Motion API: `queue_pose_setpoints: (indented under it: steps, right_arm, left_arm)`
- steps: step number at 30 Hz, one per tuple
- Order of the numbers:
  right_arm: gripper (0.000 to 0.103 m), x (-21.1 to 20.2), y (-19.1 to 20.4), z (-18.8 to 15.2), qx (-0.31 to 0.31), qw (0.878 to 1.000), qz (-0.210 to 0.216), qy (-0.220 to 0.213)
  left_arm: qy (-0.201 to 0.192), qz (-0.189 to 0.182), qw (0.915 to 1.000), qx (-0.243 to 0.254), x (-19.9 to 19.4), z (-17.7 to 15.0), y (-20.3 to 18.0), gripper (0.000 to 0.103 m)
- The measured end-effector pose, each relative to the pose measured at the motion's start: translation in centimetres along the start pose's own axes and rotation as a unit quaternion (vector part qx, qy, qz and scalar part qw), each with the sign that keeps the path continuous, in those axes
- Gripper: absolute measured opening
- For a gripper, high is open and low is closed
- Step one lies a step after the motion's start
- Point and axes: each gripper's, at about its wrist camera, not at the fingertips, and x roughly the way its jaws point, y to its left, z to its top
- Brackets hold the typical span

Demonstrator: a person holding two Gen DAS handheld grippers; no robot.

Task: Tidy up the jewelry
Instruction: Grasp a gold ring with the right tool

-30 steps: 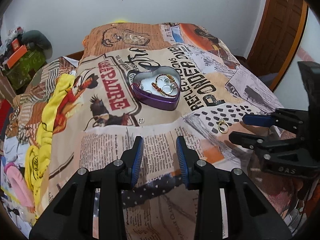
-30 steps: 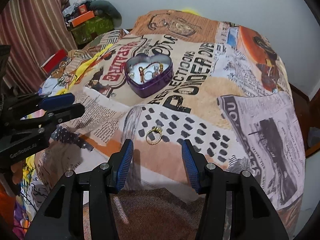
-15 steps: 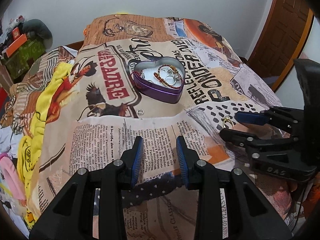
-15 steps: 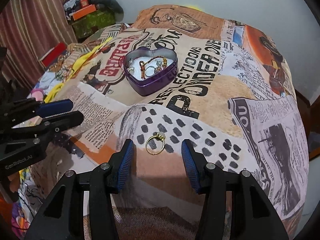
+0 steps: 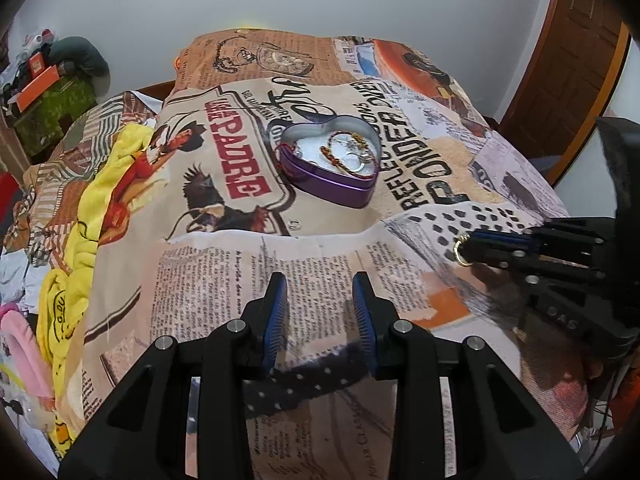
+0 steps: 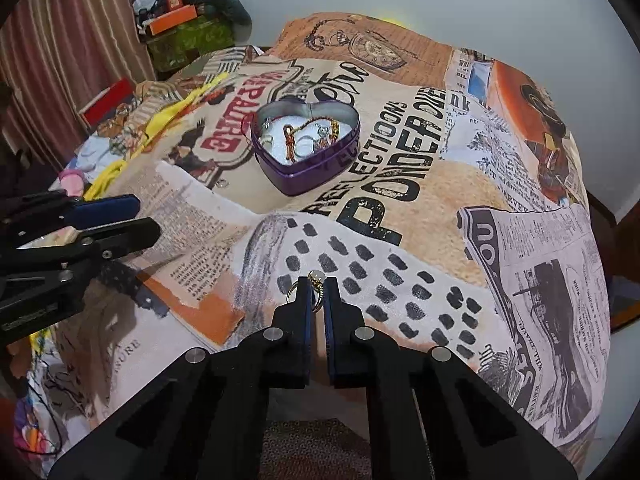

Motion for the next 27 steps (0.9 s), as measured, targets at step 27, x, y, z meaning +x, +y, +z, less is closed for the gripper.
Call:
queue_pose_setpoints:
  steps: [27]
  right_arm:
    - [0.017,1.6,0.2,1.1,-0.009,1.000,0.017,0.025]
  left_arm:
    - [0.011,0.000,0.9994,-0.032,2.3,-0.5,2.9,0.033]
